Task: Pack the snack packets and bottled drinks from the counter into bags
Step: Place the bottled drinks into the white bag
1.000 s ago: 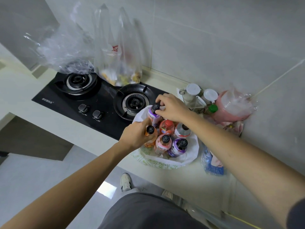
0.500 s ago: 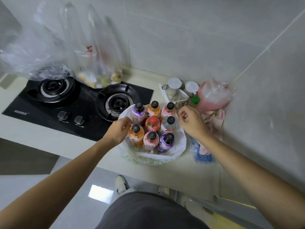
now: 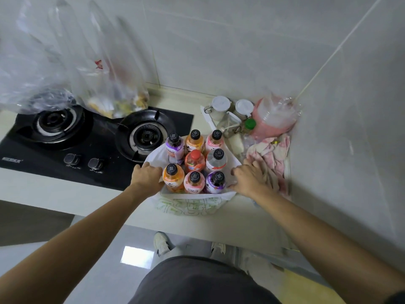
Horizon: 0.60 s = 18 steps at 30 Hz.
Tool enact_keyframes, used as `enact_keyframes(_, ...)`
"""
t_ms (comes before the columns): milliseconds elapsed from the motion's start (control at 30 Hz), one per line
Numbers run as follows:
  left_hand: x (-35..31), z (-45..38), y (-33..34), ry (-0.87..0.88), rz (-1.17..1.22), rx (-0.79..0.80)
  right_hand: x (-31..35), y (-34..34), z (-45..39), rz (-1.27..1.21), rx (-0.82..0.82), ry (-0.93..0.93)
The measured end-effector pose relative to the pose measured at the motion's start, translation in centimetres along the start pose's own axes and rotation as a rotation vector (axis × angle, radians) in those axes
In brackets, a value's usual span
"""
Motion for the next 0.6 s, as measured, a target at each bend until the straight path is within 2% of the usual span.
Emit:
enact_keyframes(100,0.2,0.0,0.0,-0.028,-0.007,-0.016,0.1,0.1,0.2,0.096,0.025,0.035)
enact_keyframes(200,0.6,0.4,-0.6,-0.051,0.043,-0.035,-0.5,0.1,0.3,0.046,0.001,0.051)
enact_keyframes(367,1.9,1.1,-2.4,-0.119,0.39,-0.193,-3.1,-0.5,0.1,-0.419,-0.225,0.073)
enact_keyframes(467,2.5,1.7,-4.0,-0.097,0.611,-0.249,-3.2,-1.5,0.3,-0.753,-0.287,0.132)
enact_keyframes(600,2.3,2.8,-6.2,-0.055,0.774,-0.279,-2.7,-2.4,-0.1,-0.821,-0.29,0.11)
Point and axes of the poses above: each hand's wrist, its own z-axis away from the middle knuckle, its own y-axis out of the palm, x = y × z, the point moved 1 cm from there along -z, towards the middle knuckle, and after that the axes turned 7 degrees about -z, right-handed, at the moved point
